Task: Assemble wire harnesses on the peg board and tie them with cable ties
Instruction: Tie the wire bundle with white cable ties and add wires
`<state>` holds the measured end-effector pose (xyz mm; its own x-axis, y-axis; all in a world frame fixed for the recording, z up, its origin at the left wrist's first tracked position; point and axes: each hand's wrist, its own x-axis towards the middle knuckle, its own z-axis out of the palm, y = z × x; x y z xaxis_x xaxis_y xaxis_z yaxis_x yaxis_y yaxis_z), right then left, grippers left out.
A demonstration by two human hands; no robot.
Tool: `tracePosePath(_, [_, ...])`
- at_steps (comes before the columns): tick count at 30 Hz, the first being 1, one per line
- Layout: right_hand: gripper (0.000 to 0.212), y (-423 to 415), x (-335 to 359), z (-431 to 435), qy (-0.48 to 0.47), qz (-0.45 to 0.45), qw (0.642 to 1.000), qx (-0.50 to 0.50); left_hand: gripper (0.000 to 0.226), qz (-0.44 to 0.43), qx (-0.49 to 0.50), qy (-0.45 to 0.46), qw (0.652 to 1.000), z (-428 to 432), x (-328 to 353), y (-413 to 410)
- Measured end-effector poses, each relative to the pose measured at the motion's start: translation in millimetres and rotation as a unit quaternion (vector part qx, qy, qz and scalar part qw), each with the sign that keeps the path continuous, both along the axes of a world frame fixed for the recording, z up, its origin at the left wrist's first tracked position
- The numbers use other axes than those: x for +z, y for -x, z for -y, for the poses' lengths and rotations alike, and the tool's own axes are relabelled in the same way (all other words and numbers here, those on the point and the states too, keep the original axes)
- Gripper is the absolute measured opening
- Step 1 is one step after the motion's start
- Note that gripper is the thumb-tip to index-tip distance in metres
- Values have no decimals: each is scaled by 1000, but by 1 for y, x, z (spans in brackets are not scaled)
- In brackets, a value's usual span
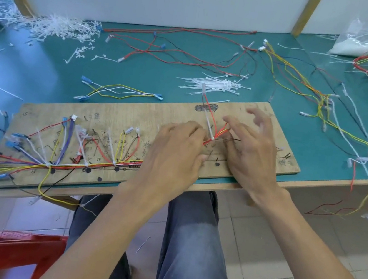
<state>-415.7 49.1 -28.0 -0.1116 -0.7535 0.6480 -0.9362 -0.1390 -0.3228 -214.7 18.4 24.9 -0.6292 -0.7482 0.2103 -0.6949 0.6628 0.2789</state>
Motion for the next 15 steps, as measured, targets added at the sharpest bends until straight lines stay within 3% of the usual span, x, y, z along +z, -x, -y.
tracePosePath(3, [30,-1,1,2,24,-15,1000,6,37,7,54,63,997,2,7,-37])
tracePosePath(8, [48,-4,4,5,-3,-23,1000,17,30,55,73,-82,992,9,3,-72])
tracePosePath(12, [56,-6,7,2,23,-27,999,36,10,73,51,-125,988,13,-1,-65])
tracePosePath(15, [63,-9,7,1,7,-14,1000,20,12,117,54,-120,984,18,-5,-61])
